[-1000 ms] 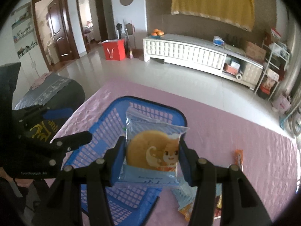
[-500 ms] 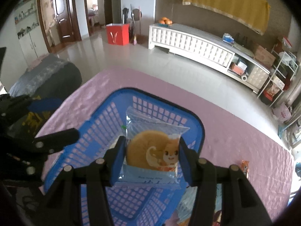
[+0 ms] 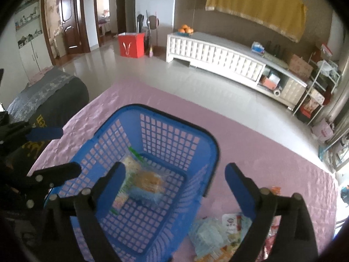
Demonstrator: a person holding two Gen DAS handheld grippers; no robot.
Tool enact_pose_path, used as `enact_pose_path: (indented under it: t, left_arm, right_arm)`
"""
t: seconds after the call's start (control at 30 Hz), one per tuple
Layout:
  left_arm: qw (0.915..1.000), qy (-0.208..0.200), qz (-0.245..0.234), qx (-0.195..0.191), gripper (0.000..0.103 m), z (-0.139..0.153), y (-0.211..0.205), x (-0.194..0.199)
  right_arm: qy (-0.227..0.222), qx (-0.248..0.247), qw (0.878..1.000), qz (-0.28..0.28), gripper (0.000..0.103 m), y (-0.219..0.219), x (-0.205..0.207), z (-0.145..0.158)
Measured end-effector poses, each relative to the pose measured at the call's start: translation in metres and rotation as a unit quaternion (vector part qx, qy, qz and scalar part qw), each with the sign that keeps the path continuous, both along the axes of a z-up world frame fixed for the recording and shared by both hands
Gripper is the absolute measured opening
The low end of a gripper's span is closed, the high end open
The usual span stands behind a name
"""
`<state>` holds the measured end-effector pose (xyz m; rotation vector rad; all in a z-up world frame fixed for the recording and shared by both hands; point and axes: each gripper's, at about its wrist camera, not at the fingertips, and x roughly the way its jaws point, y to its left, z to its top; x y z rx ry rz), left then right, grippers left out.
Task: Organize snacks
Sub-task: 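Carry both packs over the blue basket and open both tools to drop them, then move the right tool back to the pile and grasp the Doublemint gum pack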
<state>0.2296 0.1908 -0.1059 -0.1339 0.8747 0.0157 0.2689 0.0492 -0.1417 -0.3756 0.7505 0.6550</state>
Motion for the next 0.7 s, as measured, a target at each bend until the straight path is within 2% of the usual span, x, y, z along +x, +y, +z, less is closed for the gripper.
enact_pose_path:
  t: [0.37,0.63,0.67,0.7]
  left_arm:
    - [0.9990,-0.032,-0.028,0.015,0.073,0.049,-0.057,-0.031]
    - [0.9954,-0.050,-0.073,0.038,0.073,0.078,-0.122,-0.042]
    - [0.9950,-0.051,-0.076,0.041,0.074,0.078,-0.130,-0.042]
    - [0.9943,-0.051,-0.083,0.043,0.082,0.079,-0.139,-0.042]
  right_arm:
    - [-0.031,0.033,0.999,-0.021,0.095,-0.075,-0.042,0.055]
    - [-0.046,0.049,0.996,-0.062,0.095,-0.140,-0.062,0.075]
    - [-0.047,0.049,0.995,-0.067,0.095,-0.147,-0.063,0.076]
    - [-0.049,0.048,0.995,-0.073,0.095,-0.157,-0.064,0.075]
